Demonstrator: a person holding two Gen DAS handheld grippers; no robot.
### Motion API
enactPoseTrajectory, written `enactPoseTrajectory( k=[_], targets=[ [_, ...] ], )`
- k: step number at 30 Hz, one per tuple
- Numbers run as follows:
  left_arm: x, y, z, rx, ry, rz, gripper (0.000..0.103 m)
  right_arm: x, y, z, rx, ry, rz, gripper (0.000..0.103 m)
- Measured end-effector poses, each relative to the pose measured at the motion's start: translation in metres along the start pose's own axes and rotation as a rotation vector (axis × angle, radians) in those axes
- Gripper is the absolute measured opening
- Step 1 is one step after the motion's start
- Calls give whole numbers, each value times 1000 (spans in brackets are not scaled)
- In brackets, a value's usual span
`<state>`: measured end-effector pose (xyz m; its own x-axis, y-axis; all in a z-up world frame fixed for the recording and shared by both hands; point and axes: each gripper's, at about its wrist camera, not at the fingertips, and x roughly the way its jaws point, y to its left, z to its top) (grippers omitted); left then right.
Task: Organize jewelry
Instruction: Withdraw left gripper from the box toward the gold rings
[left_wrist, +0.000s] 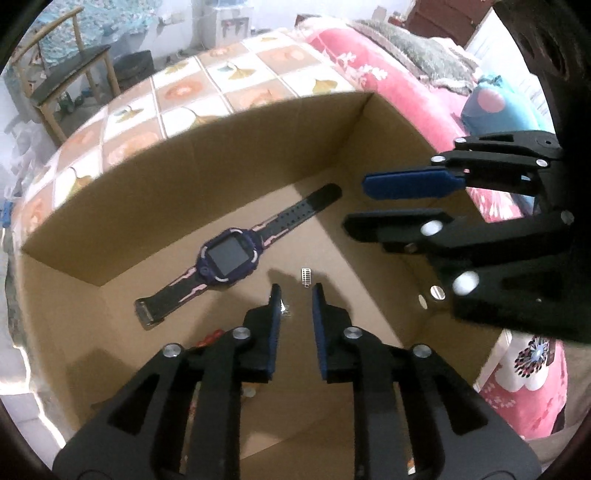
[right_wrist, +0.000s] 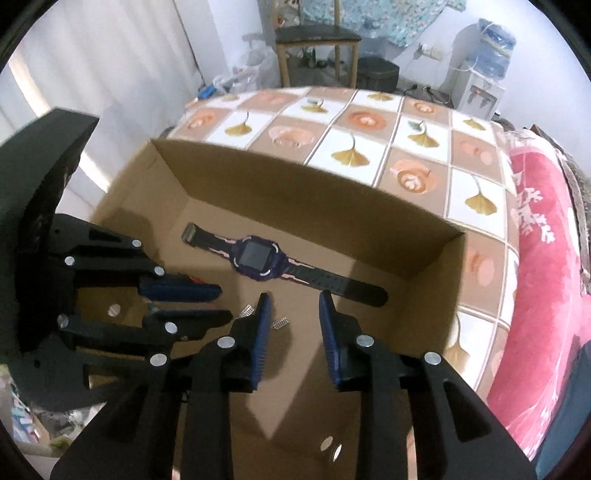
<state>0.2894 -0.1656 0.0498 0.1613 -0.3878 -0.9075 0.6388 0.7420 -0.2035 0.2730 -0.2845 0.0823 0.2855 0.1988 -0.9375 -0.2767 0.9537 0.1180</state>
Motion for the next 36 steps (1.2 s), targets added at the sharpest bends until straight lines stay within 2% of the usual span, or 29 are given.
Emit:
enactPoseTrajectory(
  k=[4, 6, 8, 11, 13, 17, 20, 24, 27, 30, 36],
  targets=[
    [-38, 1, -14, -12, -97, 26, 25, -38, -9, -11, 51, -93, 40, 34],
    [-64, 0, -28, -18, -166, 25, 31, -63, -10, -24, 60, -156, 57, 43],
    [-88, -2, -44, -10, -234, 26, 38, -89, -7, -42, 65, -222, 86, 43],
    [-124, -10, -84, 19, -352, 66, 49, -119, -2, -78, 82, -302, 147, 44],
    [-137, -16, -112, 31, -420, 104, 52, -133, 4, -108, 95, -350, 198, 44],
    [-141, -28, -164, 33, -485, 150, 57, -133, 11, -155, 146, -396, 243, 44],
    [-131, -33, -195, -10, -503, 143, 59, -112, 18, -183, 207, -376, 230, 44],
    [-101, -31, -223, -78, -467, 119, 59, -74, 33, -206, 245, -308, 241, 44],
    [-74, -34, -238, -81, -406, 172, 59, -45, 47, -216, 248, -245, 203, 44],
    [-57, -36, -246, -80, -379, 181, 59, -23, 57, -221, 259, -189, 206, 44],
    [-38, -40, -245, -75, -371, 103, 58, -2, 70, -223, 246, -166, 176, 44]
  ],
)
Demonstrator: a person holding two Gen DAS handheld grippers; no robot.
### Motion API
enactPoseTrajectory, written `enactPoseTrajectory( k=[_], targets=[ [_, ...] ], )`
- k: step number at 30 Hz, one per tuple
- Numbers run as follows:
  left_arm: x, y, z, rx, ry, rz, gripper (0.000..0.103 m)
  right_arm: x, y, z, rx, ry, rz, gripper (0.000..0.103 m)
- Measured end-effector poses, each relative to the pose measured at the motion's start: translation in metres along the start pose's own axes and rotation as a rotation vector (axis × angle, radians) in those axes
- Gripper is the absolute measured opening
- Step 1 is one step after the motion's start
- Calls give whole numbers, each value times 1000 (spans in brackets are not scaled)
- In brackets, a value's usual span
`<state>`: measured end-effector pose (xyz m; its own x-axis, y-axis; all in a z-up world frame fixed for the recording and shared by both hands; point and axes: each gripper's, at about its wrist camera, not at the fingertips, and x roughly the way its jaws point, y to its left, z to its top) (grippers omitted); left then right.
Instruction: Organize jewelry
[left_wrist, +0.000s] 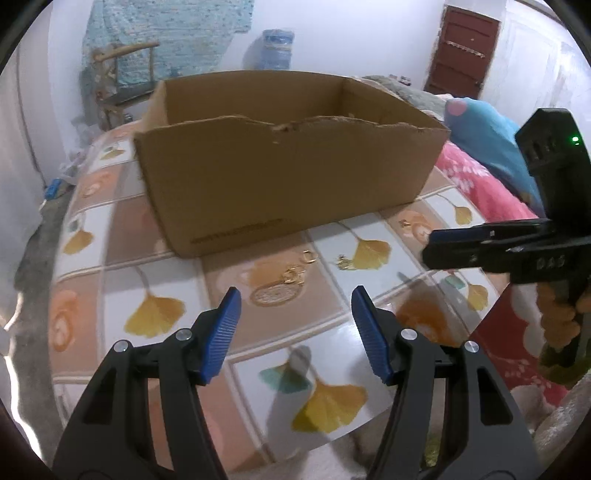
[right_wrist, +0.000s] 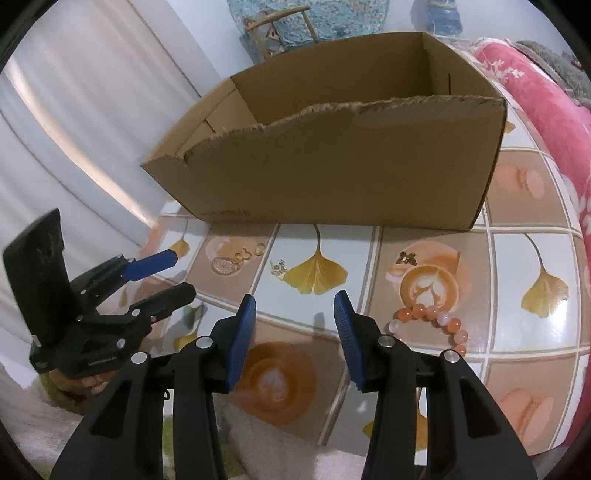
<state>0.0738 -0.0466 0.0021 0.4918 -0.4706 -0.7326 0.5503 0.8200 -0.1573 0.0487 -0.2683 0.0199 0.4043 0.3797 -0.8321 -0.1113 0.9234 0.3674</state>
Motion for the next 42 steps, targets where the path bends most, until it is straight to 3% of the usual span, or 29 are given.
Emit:
enactPoseTrajectory(
  k=[8, 20, 27, 42],
  targets=[
    [21, -24, 4, 104, 4, -76, 45, 11, -1, 5, -10, -6, -37, 43],
    [35, -17, 10, 152, 44, 34, 32, 31, -7, 7, 7, 12, 5, 43],
    [47, -7, 15, 146, 107, 14, 31, 30, -10, 7, 15, 4, 8, 43],
    [51, -5, 16, 175, 146, 20, 16, 39, -6, 13, 30, -4, 19, 43]
  ],
)
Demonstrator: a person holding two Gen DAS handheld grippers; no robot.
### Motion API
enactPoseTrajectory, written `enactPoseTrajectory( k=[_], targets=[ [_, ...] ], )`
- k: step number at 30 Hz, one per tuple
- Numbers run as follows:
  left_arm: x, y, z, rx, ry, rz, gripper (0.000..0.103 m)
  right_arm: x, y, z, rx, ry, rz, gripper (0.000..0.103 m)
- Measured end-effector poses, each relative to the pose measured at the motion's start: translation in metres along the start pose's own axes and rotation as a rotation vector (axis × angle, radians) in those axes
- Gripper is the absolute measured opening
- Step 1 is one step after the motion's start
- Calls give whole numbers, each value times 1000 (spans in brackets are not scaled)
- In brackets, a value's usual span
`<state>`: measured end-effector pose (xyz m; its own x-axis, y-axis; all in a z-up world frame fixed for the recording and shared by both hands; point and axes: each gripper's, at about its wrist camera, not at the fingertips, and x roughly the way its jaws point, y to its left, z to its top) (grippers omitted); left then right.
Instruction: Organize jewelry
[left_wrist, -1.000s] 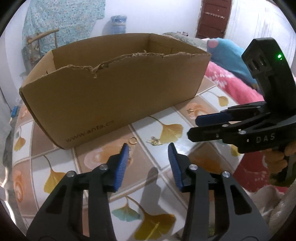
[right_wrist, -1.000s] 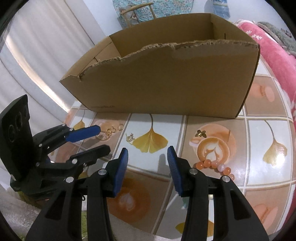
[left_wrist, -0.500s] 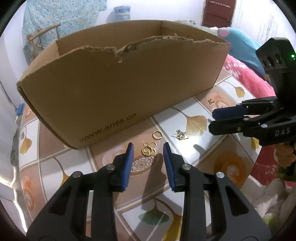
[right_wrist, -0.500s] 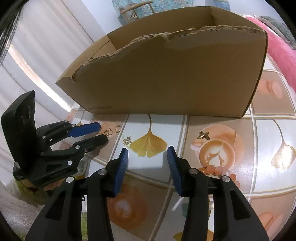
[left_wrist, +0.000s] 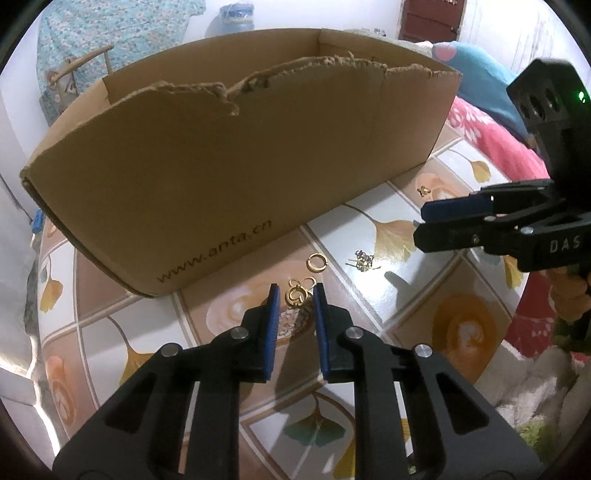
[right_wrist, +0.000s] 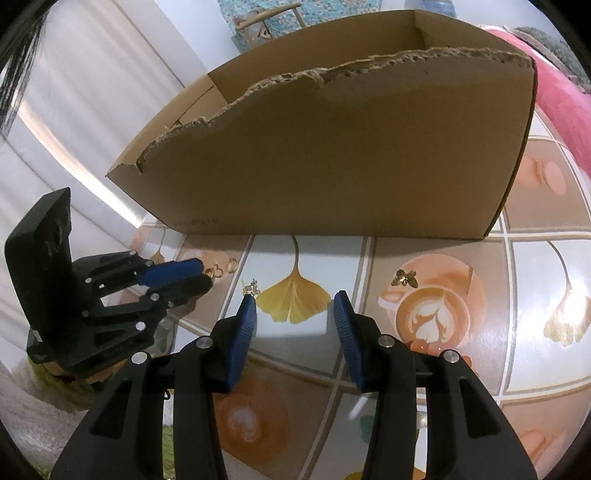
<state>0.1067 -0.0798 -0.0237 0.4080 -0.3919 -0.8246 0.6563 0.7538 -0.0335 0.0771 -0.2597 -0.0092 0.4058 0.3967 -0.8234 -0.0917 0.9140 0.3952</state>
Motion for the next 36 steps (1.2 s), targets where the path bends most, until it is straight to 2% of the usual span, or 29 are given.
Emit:
enactPoseTrajectory(
  k=[8, 14, 26, 36],
  targets=[
    [0, -2, 2, 9, 10, 0, 9, 3, 5, 7, -1, -8, 0, 43],
    [1, -1, 1, 6, 8, -11, 8, 4, 10, 10, -26, -17, 8, 43],
    [-12, 13, -4, -33, -45, -43, 8, 21, 40, 17, -161, -10, 7, 43],
    [-14, 25, -13, -72, -47, -44, 8, 47, 69, 19, -302, 19, -79, 24]
  ],
)
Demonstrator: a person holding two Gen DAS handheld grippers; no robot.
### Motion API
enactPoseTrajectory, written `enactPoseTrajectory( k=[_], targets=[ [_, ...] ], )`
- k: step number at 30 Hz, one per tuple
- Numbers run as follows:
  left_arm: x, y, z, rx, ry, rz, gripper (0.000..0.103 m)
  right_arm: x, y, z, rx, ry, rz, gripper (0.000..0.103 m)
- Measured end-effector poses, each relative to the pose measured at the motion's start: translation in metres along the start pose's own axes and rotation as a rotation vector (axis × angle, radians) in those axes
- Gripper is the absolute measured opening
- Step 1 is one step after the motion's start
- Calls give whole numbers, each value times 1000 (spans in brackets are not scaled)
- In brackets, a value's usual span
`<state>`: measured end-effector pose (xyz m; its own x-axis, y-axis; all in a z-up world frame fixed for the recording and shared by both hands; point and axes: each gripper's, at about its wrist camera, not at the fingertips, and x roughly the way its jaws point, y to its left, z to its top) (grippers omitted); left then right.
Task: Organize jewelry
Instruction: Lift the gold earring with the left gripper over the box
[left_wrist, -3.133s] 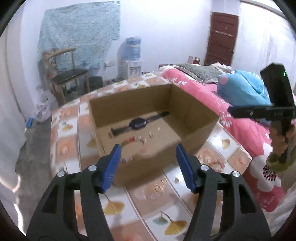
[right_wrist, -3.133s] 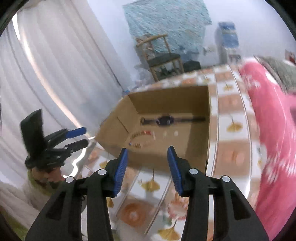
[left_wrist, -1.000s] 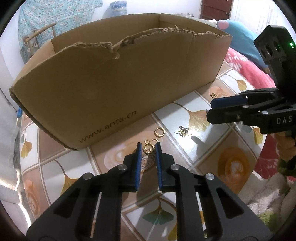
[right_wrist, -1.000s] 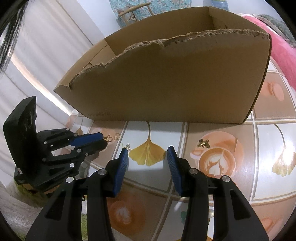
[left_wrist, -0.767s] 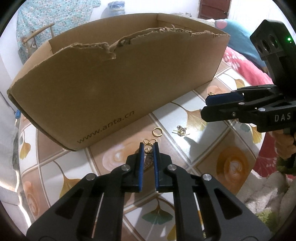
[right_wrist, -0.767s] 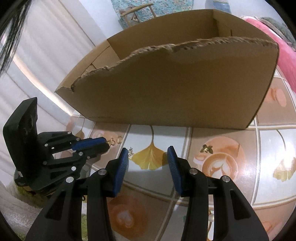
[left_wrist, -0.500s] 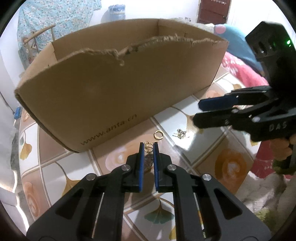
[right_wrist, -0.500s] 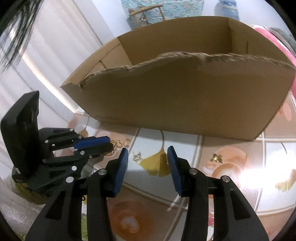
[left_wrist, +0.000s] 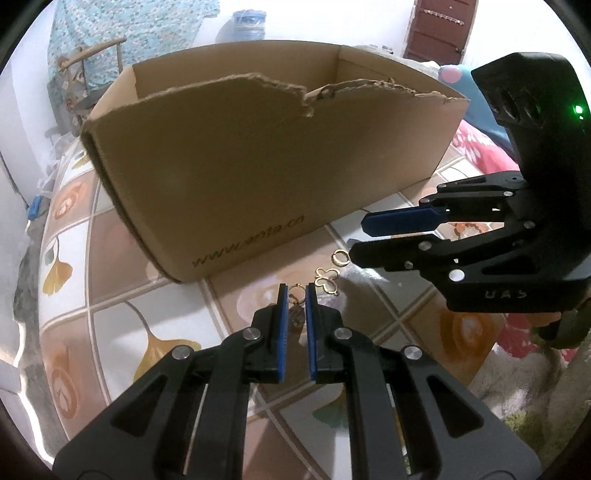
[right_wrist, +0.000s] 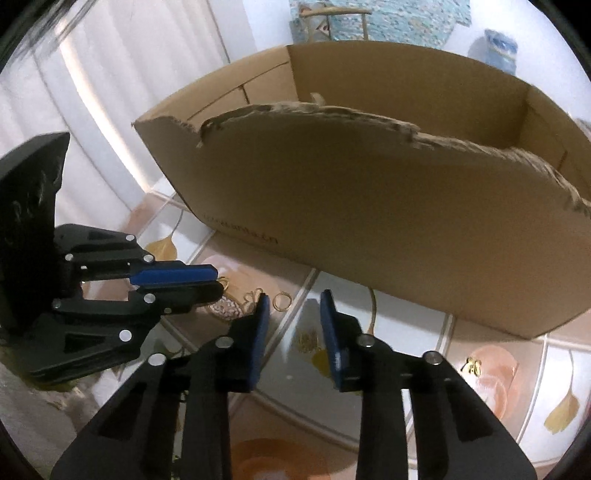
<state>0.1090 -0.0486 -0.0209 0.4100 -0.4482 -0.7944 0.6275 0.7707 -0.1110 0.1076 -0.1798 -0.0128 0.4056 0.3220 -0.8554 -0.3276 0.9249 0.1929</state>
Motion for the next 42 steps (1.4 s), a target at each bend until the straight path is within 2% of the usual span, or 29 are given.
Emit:
enactPoseTrajectory(
  k=[3, 14, 21, 33, 42],
  targets=[
    [0, 2, -2, -3, 0, -4, 8, 4, 7, 2, -34, 2, -28, 19],
    [1, 7, -2, -5, -1, -12, 8, 9, 13, 3, -94, 24, -58, 18],
    [2, 6, -2, -4, 3, -14, 8, 13, 26, 3, -132, 30, -82, 12],
    [0, 5, -2, -1, -8, -10, 8, 10, 17, 4, -77, 26, -54, 10],
    [-9, -1, -4, 11, -30, -7, 8, -13, 12, 1, -73, -13, -50, 10]
  ],
)
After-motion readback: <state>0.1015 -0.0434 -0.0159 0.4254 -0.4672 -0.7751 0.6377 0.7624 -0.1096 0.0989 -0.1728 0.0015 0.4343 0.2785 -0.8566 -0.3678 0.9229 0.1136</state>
